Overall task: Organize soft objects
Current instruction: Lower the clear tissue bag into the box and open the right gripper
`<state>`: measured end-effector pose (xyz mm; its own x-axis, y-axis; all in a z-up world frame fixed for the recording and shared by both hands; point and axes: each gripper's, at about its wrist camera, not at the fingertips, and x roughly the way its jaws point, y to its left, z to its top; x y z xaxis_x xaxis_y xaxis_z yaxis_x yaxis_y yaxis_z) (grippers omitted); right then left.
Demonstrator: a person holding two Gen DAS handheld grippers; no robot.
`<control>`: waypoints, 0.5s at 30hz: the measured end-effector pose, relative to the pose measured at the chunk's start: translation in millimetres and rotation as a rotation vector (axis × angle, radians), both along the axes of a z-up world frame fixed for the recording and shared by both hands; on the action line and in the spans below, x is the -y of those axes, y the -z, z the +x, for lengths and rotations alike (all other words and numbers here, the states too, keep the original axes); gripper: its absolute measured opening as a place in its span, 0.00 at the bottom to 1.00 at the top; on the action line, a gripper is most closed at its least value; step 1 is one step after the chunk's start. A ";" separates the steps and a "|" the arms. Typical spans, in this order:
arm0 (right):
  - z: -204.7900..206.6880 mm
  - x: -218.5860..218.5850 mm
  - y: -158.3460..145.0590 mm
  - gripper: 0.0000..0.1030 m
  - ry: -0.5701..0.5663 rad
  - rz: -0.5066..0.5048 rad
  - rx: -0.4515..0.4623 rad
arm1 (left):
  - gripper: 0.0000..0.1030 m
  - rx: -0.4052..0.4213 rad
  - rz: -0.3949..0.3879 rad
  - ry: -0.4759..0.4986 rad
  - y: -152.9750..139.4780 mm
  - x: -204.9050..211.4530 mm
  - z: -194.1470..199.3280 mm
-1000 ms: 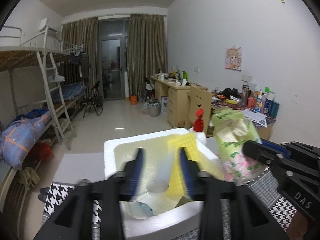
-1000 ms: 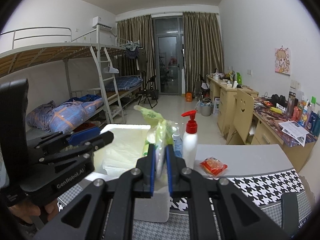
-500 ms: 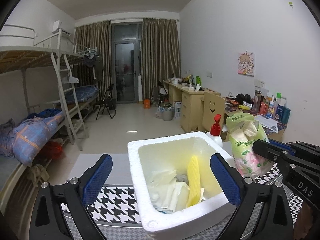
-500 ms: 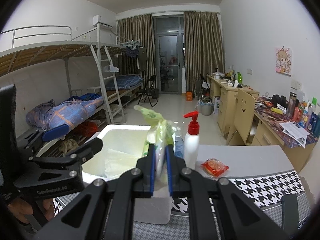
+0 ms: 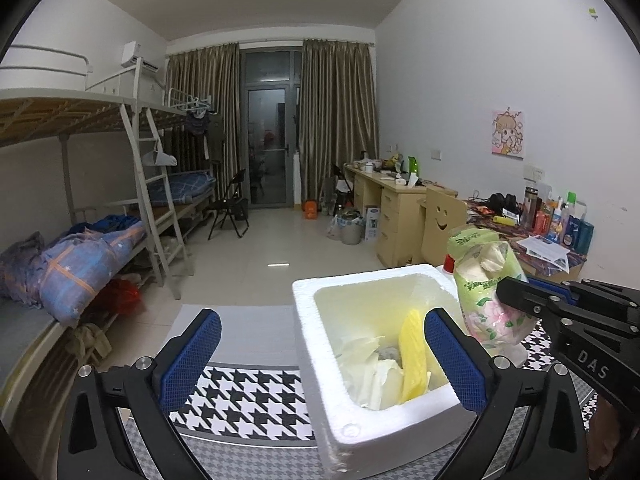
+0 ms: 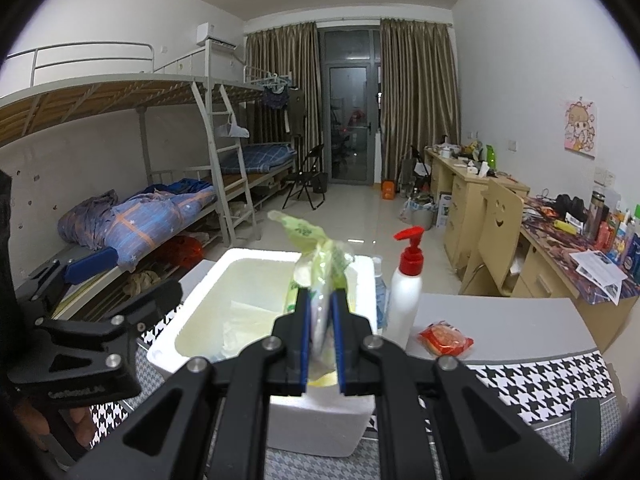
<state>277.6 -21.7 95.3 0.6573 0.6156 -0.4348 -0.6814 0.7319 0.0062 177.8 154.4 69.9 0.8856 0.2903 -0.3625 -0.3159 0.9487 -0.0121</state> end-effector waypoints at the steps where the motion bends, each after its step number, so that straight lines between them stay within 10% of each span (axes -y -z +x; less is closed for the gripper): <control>1: 0.7 -2.4 0.8 0.13 -0.003 -0.004 -0.003 | 0.99 0.001 0.003 -0.007 0.3 -1.0 -1.2; 15: 9.6 -26.1 6.4 0.13 -0.020 -0.023 -0.050 | 0.99 0.000 0.001 -0.042 7.1 -13.1 -17.0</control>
<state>287.1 4.3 88.9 0.6222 0.6180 -0.4805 -0.6951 0.7185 0.0240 160.8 167.4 62.8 0.8726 0.3275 -0.3624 -0.3553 0.9347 -0.0107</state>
